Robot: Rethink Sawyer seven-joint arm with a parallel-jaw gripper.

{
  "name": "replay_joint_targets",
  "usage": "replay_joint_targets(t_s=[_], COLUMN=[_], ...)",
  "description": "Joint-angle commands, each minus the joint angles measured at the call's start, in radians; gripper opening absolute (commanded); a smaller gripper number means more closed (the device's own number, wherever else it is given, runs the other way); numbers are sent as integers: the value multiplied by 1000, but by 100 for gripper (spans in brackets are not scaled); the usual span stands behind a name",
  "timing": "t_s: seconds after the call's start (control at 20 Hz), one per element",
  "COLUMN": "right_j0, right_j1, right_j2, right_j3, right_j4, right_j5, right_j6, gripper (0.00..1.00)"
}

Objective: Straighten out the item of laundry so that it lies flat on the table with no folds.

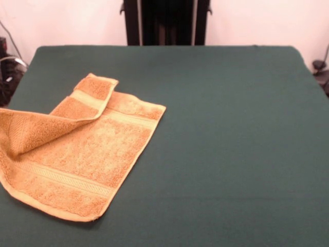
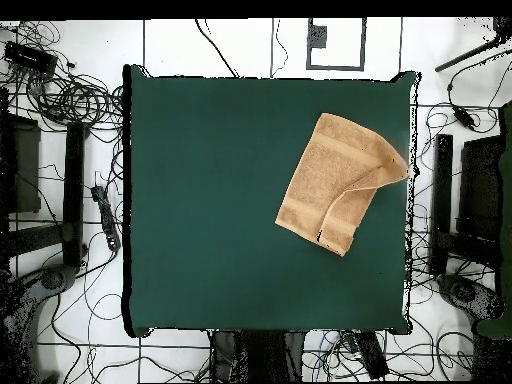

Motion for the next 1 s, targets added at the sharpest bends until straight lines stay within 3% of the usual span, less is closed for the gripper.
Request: replay_joint_targets(t_s=[0.05, 1.0], right_j0=[36, 52], right_j1=[101, 252], right_j2=[136, 170], right_j3=[-90, -446], right_j4=[-38, -71], right_j5=[187, 358], right_j6=[-376, -592], gripper=[100, 100])
